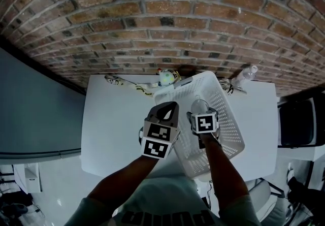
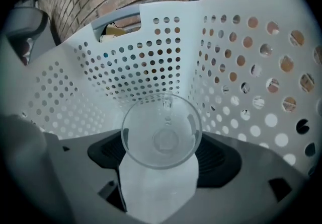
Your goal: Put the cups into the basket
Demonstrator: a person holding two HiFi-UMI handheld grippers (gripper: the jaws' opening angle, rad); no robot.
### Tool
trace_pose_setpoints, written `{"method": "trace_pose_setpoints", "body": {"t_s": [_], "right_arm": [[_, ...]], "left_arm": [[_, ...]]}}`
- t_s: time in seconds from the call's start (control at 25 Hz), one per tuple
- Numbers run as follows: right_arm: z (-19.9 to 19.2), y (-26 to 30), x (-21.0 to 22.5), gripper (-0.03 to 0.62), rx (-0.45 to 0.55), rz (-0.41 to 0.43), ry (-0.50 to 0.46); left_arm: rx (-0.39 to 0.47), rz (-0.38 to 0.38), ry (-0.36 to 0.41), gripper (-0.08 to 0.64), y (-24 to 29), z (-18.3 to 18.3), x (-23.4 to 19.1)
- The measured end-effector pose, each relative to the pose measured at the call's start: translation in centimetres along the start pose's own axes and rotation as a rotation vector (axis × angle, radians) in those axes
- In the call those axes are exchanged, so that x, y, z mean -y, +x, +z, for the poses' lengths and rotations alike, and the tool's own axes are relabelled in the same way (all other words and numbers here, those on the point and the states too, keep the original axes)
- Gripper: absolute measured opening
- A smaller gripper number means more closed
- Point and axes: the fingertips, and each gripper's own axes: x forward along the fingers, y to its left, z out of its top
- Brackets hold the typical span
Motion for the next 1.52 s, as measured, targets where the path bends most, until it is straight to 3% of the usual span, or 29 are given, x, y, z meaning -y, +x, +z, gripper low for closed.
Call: {"method": "trace_pose_setpoints", "body": {"t_s": [0.4, 0.96, 1.04, 1.12, 1.32, 1.52], "right_arm": [[0.4, -5.1, -0.9, 0.396, 0.025, 0.024, 0.067], [2.8, -15.5, -2.2, 0.387, 0.298, -0.007, 0.034], [3.0, -17.4, -3.0, 0.329, 0.346, -0.015, 0.021], [3.3, -19.2, -3.9, 0.215, 0.398, -0.032, -0.004], [2.5, -22.3, -5.2, 0.08, 0.466, -0.076, -0.005], [0.7, -24.1, -6.2, 0.026, 0.5, -0.099, 0.002]], "left_arm": [[0.029, -0.017, 0.019, 0.003, -1.0, 0.2, 0.9], [0.078, -0.042, 0.022, 0.003, -4.1, 0.0, 2.7], [0.092, -0.044, 0.029, 0.003, -4.8, 0.2, 3.1], [0.103, -0.051, 0.027, 0.003, -5.5, 0.2, 3.5], [0.126, -0.07, 0.025, 0.003, -7.3, -0.2, 4.3], [0.147, -0.08, 0.035, 0.003, -9.5, -1.0, 4.8]]}}
